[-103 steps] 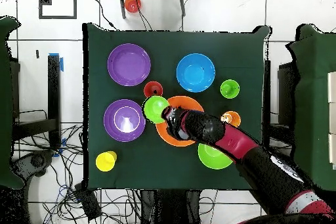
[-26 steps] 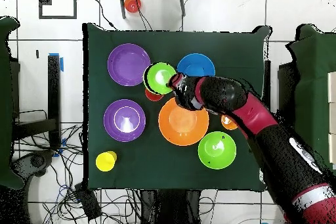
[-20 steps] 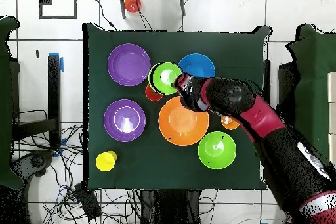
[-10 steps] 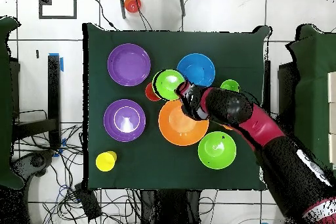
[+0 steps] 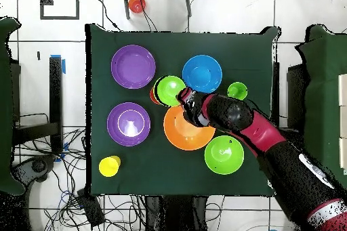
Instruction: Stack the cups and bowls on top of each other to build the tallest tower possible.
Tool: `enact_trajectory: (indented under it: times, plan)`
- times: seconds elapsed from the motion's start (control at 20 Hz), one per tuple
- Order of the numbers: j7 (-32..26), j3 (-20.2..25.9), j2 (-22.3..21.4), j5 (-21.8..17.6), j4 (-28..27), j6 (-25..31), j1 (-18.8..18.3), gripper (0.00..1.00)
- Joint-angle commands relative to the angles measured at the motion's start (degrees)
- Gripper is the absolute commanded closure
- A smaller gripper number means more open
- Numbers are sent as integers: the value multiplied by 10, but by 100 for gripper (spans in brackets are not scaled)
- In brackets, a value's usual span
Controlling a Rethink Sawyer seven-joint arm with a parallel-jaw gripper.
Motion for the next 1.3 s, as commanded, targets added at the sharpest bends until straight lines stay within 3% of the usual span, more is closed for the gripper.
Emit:
enact_trajectory:
  times: [0.05, 1.3]
  plan:
    - [15, -23, 23, -27, -9, -10, 12, 100]
    - [27, -22, 15, -38, 22, -46, 7, 100]
